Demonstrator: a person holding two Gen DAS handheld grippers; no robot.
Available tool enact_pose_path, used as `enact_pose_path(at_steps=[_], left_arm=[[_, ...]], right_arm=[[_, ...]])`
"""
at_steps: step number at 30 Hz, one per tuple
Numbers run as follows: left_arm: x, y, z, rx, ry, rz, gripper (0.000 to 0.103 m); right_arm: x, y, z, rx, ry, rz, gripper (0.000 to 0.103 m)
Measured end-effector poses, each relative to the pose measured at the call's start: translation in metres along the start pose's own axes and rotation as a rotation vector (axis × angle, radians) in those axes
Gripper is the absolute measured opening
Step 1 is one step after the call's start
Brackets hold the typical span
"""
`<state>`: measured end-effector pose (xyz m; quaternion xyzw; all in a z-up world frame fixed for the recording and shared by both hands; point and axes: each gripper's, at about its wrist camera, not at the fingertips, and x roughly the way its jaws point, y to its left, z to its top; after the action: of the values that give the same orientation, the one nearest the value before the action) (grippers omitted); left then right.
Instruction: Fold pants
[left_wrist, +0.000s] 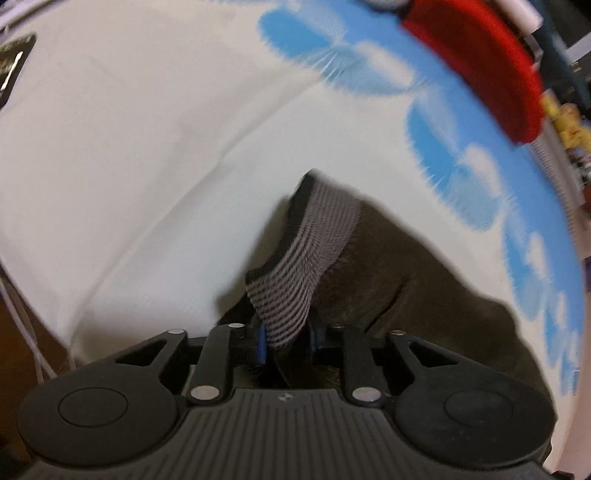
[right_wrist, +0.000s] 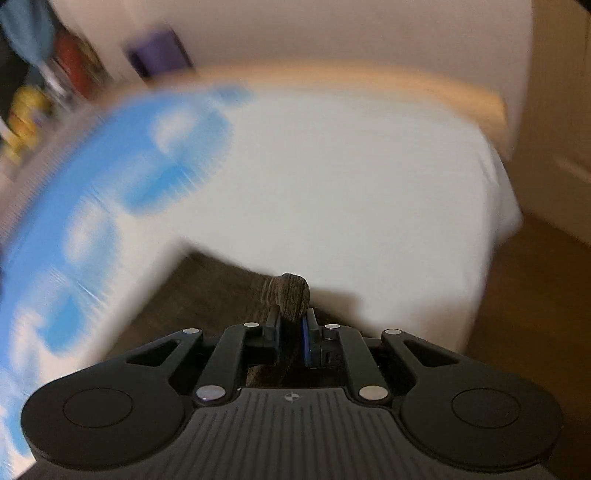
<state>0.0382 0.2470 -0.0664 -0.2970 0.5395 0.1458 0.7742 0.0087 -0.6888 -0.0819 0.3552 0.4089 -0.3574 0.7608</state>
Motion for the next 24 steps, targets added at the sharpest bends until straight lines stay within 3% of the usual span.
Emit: enact_pose_path(at_steps=[2,4,5,9,11,13,15,17,19,20,22,24], left_arm=[[-0.001,0.001,0.003,-0.028,-0.004,-0.01,0.032],[-0.009,-0.002,0.004,-0.022,-0.053,0.014,0.046],[-0.012,-0.006,0.004,-0.005,-0.082,0.028,0.048],[-0.033,-0.032,-0.001,0.143,-0.27,0.167,0.051],[-0.045,-0.044,-0.005,0.207,-0.359,0.182,0.05],[-0.049,-0.059,-0.01,0.295,-0.389,0.134,0.05],[-0.044,-0.072,-0.017,0.378,-0.356,0.083,0.05],[-0.028,-0.081,-0.023,0.446,-0.204,-0.016,0.051],[0.004,-0.085,-0.032,0.463,0.028,-0.043,0.052],[0.02,-0.088,-0.038,0.488,0.111,0.012,0.052],[0.023,-0.102,-0.049,0.608,0.095,0.074,0.057],[0.018,-0.11,-0.05,0.643,0.05,0.081,0.058]], right_arm=[[0.017,-0.008,-0.002,0.071,0.099,-0.05,0.012],[0.016,-0.009,0.0,0.075,0.096,-0.064,0.015],[0.013,-0.003,0.002,0.039,0.074,-0.095,0.021],[-0.019,0.019,0.008,-0.091,-0.119,-0.165,0.023],[-0.034,0.022,0.009,-0.114,-0.208,-0.101,0.023],[-0.039,0.029,0.013,-0.16,-0.234,0.02,0.023],[-0.03,0.038,0.01,-0.22,-0.159,0.148,0.025],[-0.002,0.044,0.003,-0.253,0.041,0.241,0.032],[0.032,0.043,-0.01,-0.269,0.263,0.169,0.033],[0.041,0.04,-0.016,-0.275,0.309,0.134,0.029],[0.035,0.039,-0.006,-0.245,0.269,0.144,0.029],[0.024,0.035,0.003,-0.189,0.203,0.138,0.033]])
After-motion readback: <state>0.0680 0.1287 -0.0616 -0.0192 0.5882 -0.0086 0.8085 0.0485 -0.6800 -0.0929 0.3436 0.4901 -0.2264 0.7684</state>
